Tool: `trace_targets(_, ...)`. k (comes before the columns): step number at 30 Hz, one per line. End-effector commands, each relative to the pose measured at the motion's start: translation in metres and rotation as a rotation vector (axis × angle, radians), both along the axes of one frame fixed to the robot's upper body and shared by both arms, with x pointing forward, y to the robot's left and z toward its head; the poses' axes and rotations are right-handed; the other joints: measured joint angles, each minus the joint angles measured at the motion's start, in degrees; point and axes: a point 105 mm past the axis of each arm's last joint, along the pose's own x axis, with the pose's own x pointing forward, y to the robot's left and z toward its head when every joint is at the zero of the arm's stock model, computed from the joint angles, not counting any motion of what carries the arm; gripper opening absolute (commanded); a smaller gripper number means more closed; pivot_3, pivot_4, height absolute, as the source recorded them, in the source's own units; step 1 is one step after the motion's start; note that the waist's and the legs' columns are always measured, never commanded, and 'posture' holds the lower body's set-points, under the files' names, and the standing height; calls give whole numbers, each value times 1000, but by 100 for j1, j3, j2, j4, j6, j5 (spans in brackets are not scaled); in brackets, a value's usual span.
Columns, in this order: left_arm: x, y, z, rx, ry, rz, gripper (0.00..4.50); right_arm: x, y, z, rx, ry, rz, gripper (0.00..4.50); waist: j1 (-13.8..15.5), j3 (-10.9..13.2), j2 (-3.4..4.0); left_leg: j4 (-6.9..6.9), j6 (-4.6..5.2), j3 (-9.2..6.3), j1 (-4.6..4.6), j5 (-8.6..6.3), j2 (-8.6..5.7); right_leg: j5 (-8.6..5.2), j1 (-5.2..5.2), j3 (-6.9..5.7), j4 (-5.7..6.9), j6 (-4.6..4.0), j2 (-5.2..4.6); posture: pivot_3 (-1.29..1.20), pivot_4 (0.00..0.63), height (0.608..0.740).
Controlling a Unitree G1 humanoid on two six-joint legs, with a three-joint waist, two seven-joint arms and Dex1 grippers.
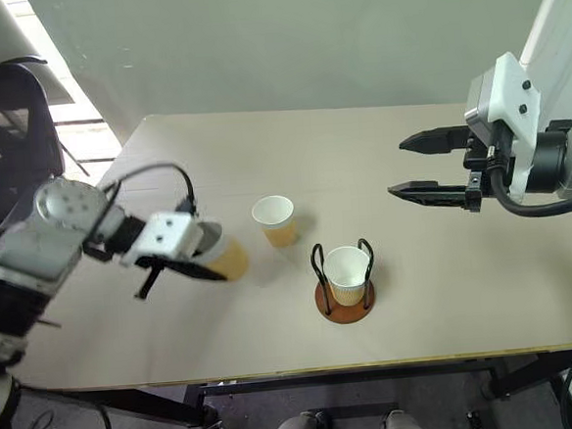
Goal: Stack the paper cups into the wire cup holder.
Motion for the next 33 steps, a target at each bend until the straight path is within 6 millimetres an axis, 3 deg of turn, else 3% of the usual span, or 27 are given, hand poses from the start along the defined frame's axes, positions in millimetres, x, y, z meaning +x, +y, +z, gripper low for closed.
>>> trace_targets(1,-3,-24,28,-63,16,-110,16,-15,-4,7,-17,-35,11,2956,16,0,0,2,2,0,-6,0,-1,3,0,0,-3,7,-2,0,150,740)
trace_targets(5,-4,-50,46,-88,3,-218,16,-32,-17,0,-62,1,-5,2956,30,4,9,38,22,-3,-53,-15,-2,10,-14,-11,-12,48,-10,0,150,740)
trace_targets(13,5,-99,60,-101,-49,-401,16,-63,-43,-12,-63,27,-142,2956,91,13,25,98,53,5,-77,-55,-10,0,1,-4,-23,94,-19,0,150,740)
trace_targets(24,3,-157,59,-43,-105,-606,16,-92,-37,-25,-20,-1,-290,2956,83,20,31,122,89,27,-70,-64,-20,-18,16,23,-18,182,-21,0,150,740)
trace_targets(29,-4,-170,50,20,-106,-691,16,-100,-33,-27,-5,-22,-333,2956,101,20,33,146,107,33,-75,-78,-24,-24,23,25,-17,231,-20,0,150,740)
trace_targets(33,-5,-168,45,74,-104,-713,16,-105,-31,-30,7,-20,-355,2956,115,20,33,170,115,30,-87,-93,-24,-13,23,26,-17,245,-21,0,150,740)
